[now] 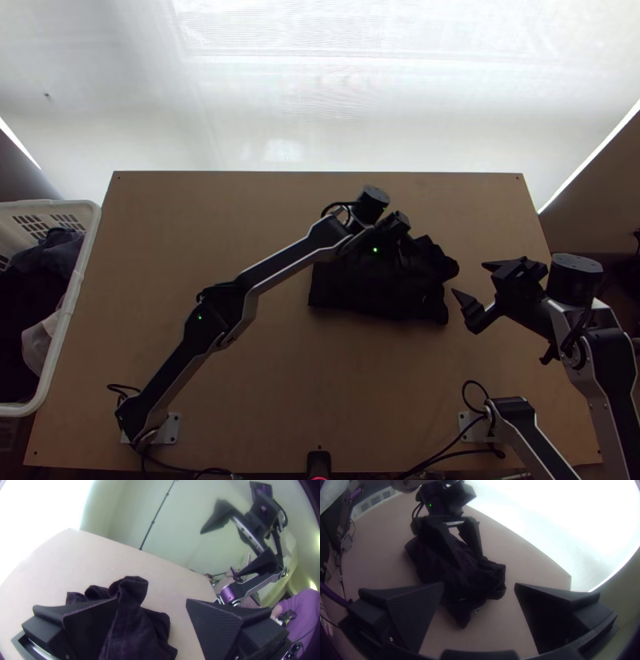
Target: Fold the t-shirt
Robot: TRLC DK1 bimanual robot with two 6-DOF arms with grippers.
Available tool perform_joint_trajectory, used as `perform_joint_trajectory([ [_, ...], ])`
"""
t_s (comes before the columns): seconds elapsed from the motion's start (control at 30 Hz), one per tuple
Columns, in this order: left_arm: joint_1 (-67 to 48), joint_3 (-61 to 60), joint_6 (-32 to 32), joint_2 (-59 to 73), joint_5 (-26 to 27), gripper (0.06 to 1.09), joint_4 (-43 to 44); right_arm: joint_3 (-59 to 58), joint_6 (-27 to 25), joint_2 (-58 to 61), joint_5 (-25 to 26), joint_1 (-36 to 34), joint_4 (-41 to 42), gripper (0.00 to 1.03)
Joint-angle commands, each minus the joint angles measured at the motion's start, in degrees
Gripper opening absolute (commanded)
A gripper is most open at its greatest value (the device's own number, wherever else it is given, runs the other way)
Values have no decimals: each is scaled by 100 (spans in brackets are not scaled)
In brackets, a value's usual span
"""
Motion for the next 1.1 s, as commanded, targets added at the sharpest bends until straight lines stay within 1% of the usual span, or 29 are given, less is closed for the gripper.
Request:
perform_joint_trajectory([
  [0.0,466,-396,-164,-638,192,104,-107,-128,16,179,-4,107,154,98],
  [0.03,607,-511,73,-779,184,104,-388,-189,34,328,-4,177,251,98],
  [0.1,897,-555,688,-858,105,104,-1294,-233,201,785,-4,291,550,98],
  [0.13,1037,-555,925,-840,-168,104,-1742,-172,297,1110,-4,379,638,98],
  [0.17,1143,-555,1339,-805,-458,104,-2304,-40,376,1479,-4,502,647,98],
  [0.2,1213,-563,1883,-788,-845,104,-2902,145,456,1822,-30,625,620,98],
  [0.23,1248,-599,2235,-770,-1328,104,-3359,329,482,2121,-162,775,585,98],
  [0.27,1284,-643,2481,-761,-1732,104,-3755,505,552,2402,-224,994,576,98],
  [0.3,1327,-730,2648,-814,-1899,104,-4045,725,605,2710,-224,1240,471,98],
  [0.33,1415,-880,2683,-963,-1891,104,-4132,962,614,3000,-232,1460,277,98],
  [0.4,1556,-1284,2683,-1412,-1891,104,-4018,1419,754,3562,-224,1926,-21,96],
  [0.47,1679,-1478,2692,-1781,-1908,104,-3948,1762,886,4002,-224,2234,-92,96],
  [0.53,1732,-1688,2701,-2159,-1943,104,-3755,2184,921,4547,-215,2383,-303,96],
  [0.6,1749,-1776,2736,-2431,-2119,104,-3719,2553,921,5004,-206,2515,-443,96],
  [0.73,1802,-2005,2815,-2818,-2330,104,-3711,2940,860,5795,-74,2488,-470,96],
  [0.8,1846,-2128,2815,-3029,-2339,104,-3702,3001,860,6146,-39,2392,-601,96],
  [0.87,1890,-2233,2815,-3178,-2374,104,-3702,3063,860,6278,-48,2286,-971,96],
  [0.97,1987,-2418,2885,-3345,-2400,104,-3693,2913,921,6199,-4,2128,-962,96],
  [1.0,2022,-2462,2885,-3380,-2418,104,-3675,2869,939,6190,154,2075,-927,96],
  [1.07,2066,-2497,2903,-3424,-2418,104,-3675,2729,983,6059,752,1961,-610,96],
])
